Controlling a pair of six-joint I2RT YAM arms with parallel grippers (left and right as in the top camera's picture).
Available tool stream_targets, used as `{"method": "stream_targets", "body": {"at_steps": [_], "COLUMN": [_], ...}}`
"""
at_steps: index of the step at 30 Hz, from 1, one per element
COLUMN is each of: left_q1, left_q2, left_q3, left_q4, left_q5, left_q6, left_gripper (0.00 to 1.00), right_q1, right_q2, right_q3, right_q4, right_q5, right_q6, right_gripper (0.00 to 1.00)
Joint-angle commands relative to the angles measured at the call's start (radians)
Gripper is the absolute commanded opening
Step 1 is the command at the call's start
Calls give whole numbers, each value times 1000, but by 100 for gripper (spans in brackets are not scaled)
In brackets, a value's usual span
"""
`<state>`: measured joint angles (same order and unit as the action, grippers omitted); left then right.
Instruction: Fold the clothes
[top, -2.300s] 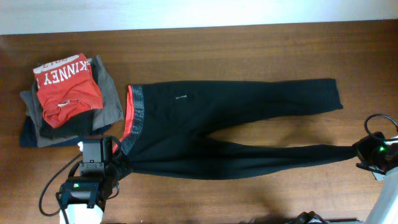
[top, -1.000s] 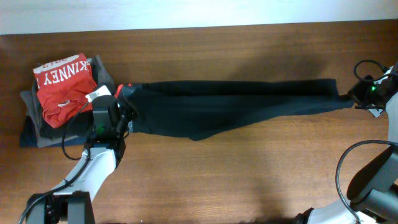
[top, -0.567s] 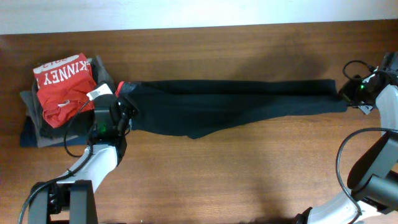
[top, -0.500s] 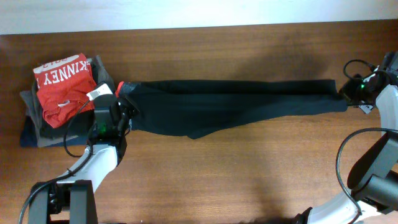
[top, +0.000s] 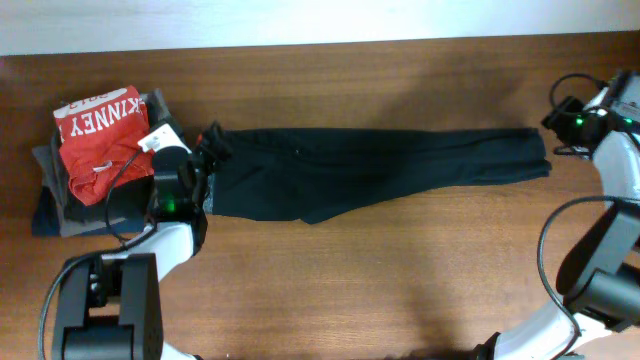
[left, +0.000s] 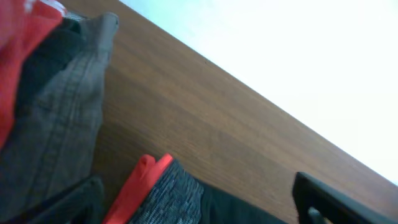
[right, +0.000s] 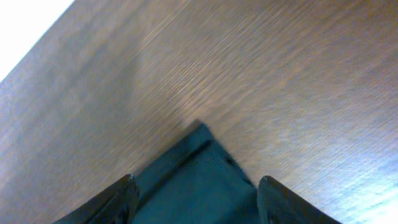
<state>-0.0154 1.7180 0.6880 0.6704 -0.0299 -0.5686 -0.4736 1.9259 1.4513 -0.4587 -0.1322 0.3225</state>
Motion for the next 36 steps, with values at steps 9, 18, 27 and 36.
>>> {"method": "stream_targets", "body": {"at_steps": [9,18,27,36], "left_q1": [3,3,3,3], "left_q2": [27,27,51,111], "left_q3": [101,101,101,101], "left_q4": [-335,-494,-424,-457], "left_q5": [283,288,269,186], "left_q6": [47,121,204,204], "left_gripper": [99,79,27,27], "right_q1": [27,29,93,315], "right_q2": [35,39,45,45], "right_q3": [13,13,11,11], "right_q4": [-145,-257,-294,-351], "right_q5": [8,-34,-184,-182], "right_q6": [-21,-120,-243,-597], "right_gripper": [70,34,25,22]}}
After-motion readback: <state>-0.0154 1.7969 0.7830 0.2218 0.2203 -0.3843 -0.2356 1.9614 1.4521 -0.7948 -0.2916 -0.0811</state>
